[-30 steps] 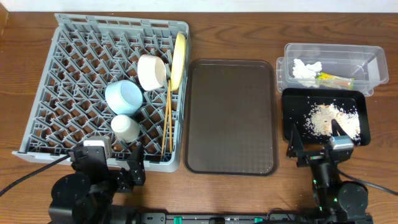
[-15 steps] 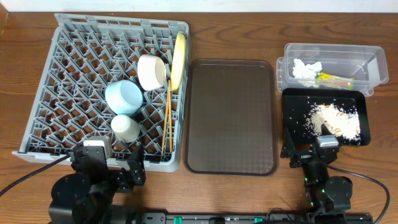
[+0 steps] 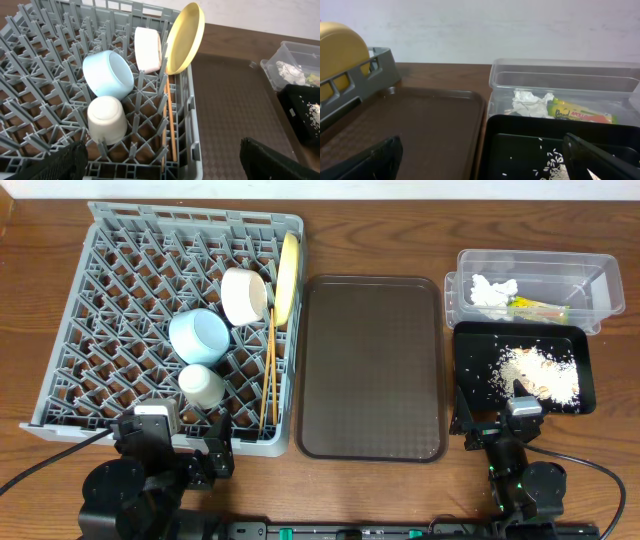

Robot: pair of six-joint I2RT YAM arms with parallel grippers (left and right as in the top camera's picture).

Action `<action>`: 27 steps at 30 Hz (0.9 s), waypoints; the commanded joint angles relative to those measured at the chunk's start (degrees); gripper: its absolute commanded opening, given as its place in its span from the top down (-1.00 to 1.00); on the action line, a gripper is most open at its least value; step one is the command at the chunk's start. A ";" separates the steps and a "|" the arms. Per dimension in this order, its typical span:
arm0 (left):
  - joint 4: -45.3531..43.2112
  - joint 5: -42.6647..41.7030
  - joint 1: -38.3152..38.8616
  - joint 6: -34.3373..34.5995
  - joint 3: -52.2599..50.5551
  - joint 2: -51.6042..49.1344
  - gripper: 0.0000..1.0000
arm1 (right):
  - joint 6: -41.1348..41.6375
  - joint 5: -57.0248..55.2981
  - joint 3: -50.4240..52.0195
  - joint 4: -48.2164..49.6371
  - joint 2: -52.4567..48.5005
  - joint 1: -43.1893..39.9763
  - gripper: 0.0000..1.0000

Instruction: Sort waste into correct bins and load items into the dishwasher

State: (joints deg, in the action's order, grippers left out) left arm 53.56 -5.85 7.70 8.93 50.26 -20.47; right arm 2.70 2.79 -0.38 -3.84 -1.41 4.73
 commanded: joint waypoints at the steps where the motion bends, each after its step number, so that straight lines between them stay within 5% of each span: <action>1: -0.07 0.48 -0.24 -0.76 -0.13 0.15 -0.94 | -0.63 0.46 0.07 -0.24 -0.15 -0.22 -0.99; 22: 0.81 2.64 -0.31 -1.07 -0.28 0.42 -0.94 | -0.63 0.46 0.07 -0.24 -0.15 -0.22 -0.99; 27: -1.60 3.91 -1.70 -1.40 -6.91 5.27 -0.94 | -0.63 0.44 0.07 -0.24 -0.15 -0.22 -0.99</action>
State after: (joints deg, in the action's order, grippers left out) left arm 53.43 -3.68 7.05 8.71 48.29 -18.74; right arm 2.70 2.83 -0.38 -3.84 -1.41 4.73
